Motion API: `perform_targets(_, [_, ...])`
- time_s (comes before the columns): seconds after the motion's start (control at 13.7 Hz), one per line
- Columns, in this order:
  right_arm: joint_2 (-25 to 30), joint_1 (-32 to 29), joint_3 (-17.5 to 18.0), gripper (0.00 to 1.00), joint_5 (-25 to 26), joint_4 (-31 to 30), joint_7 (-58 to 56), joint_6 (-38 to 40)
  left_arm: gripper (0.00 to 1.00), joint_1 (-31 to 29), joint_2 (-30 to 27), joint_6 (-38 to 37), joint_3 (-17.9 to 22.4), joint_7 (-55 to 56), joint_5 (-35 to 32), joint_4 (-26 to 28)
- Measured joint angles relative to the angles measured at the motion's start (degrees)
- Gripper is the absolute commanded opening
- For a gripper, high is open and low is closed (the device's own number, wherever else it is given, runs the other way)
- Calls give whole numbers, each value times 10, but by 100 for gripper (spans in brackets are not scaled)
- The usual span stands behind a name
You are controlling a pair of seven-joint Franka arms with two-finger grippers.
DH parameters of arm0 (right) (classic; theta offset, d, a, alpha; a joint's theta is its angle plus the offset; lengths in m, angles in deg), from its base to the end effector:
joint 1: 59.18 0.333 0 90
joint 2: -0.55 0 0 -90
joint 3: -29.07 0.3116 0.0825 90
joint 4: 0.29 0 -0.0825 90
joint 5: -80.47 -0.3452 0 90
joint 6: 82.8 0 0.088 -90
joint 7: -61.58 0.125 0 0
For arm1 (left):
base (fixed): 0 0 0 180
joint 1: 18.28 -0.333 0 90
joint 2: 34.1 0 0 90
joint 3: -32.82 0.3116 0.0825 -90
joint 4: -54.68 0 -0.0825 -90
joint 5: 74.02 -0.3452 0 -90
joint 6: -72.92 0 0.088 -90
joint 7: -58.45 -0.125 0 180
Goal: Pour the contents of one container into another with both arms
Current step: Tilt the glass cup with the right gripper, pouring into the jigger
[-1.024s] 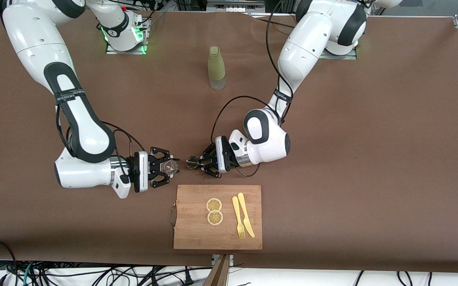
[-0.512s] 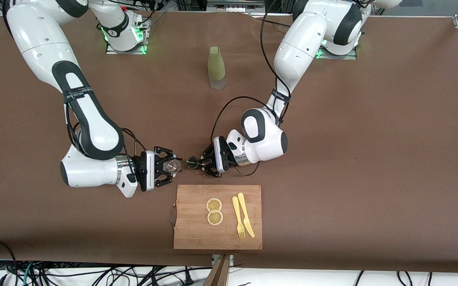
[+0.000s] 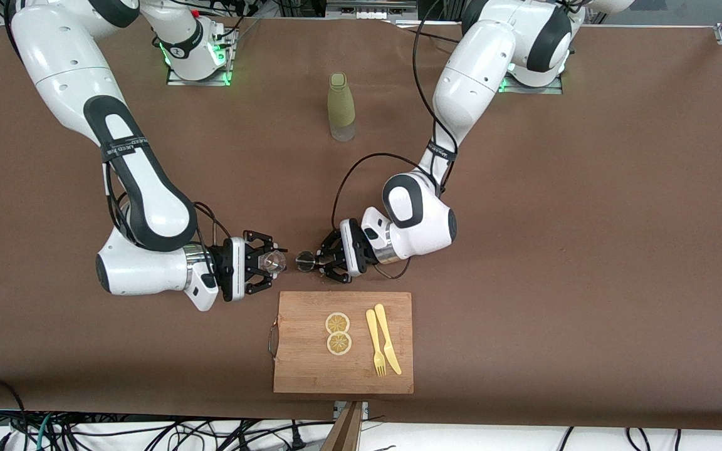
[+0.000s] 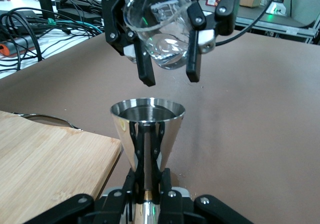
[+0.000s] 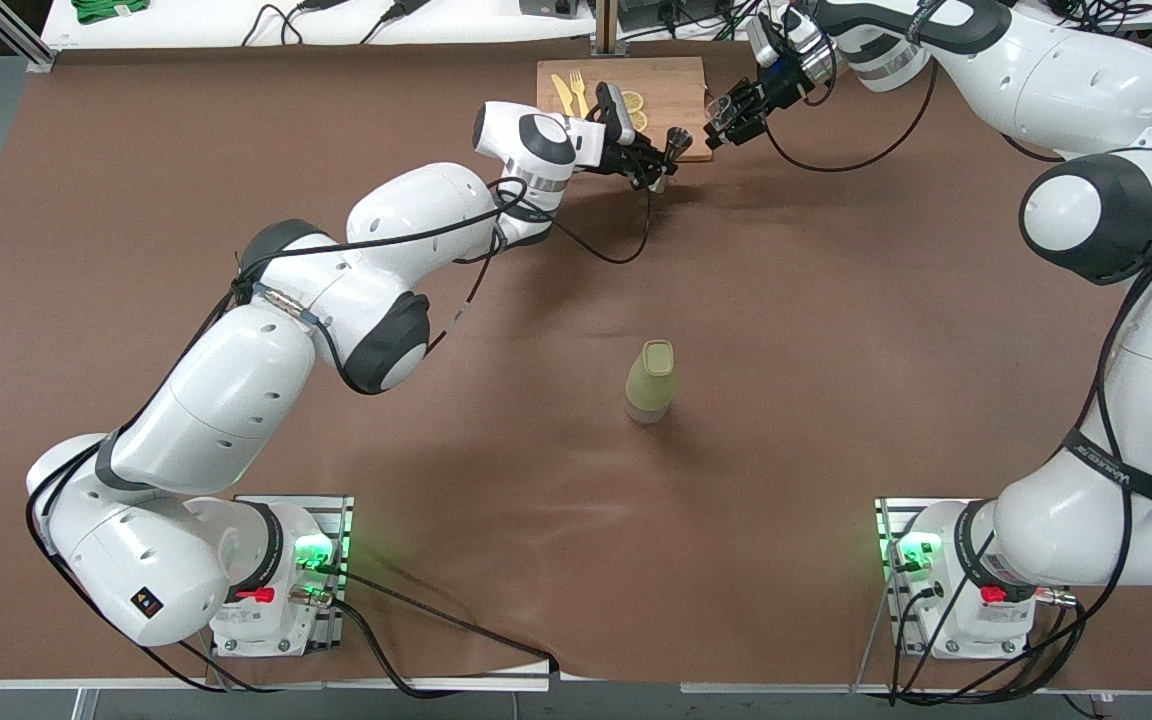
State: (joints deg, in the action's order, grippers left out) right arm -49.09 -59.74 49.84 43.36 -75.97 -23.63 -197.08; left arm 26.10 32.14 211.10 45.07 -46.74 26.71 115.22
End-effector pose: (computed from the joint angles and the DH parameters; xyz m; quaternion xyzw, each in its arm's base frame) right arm 0.6605 0.2287 0.2524 -0.6940 -0.5876 -0.1605 0.3839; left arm 0.6051 -0.4755 0.1606 0.6937 -0.4997 0.3723 0.3613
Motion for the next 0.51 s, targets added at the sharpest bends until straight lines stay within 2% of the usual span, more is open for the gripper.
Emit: perform_targets(0.51, [0,13,0,42,22,0,16,0,0,0,5,0,0,0,3,-1])
